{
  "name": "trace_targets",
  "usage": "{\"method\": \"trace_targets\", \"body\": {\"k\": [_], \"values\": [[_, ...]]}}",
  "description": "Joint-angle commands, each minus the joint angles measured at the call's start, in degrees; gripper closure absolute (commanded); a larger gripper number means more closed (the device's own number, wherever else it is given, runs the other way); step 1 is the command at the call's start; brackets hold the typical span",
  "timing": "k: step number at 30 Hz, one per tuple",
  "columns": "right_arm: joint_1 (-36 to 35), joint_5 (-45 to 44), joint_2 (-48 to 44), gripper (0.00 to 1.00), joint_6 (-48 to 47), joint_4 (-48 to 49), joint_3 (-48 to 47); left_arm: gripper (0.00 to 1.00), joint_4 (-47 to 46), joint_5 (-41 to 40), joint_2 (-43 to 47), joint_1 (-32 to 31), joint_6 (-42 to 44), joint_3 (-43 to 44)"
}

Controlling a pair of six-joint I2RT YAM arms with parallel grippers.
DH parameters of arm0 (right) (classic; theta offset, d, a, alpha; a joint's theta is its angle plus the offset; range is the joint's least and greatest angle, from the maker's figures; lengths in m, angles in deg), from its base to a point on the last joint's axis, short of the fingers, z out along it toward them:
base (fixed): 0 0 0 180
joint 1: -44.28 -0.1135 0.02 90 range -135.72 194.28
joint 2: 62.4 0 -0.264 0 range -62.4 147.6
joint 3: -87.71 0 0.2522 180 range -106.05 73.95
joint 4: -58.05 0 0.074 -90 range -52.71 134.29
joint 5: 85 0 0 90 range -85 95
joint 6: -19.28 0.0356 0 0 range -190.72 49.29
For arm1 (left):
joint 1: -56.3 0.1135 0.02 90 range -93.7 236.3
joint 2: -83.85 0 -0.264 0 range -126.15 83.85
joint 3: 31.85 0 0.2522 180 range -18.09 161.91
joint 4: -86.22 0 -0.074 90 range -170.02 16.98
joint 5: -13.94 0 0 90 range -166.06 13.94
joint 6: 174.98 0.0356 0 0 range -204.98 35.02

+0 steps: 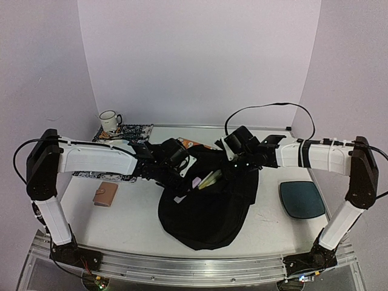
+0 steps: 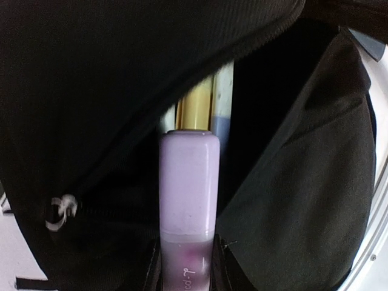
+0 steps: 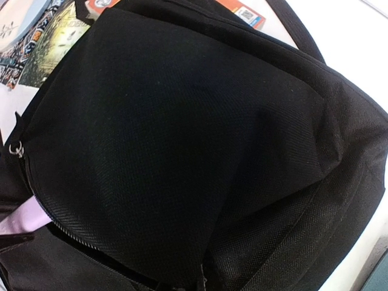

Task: Pack the student bag
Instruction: Place the pen in the lower front pocket of the bag.

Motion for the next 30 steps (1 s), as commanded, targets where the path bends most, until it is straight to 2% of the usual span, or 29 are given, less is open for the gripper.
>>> {"method": "trace_targets", "body": {"k": [1,10,19,21,26,30], "values": [[-1.5,1.4,0.7,1.0,-1.4,1.8,-3.6,0.86,1.1,-2.1,-2.6,0.0,3.9,7.9],[-2.3,2.9,0.7,1.0,-1.4,3.0,-3.9,0.85,-0.4,-7.8,-9.6,-0.1,8.8,15.8],[-3.0,4.9,0.8,1.0,-0.9,4.8,-3.0,0.81,-12.2,-14.6,-7.4,-0.2,13.0,12.8],[-3.1,5.1,0.9,1.0,-0.9,4.9,-3.0,0.76,-15.7,-14.3,-6.2,-0.2,13.3,10.9],[-3.1,5.1,0.9,1.0,-0.8,5.1,-3.0,0.54,-17.7,-15.2,-5.9,-0.2,13.0,8.5],[-3.1,4.2,1.0,1.0,-1.1,5.1,-2.8,0.48,-17.7,-14.8,-3.8,-0.2,11.7,6.0]]}}
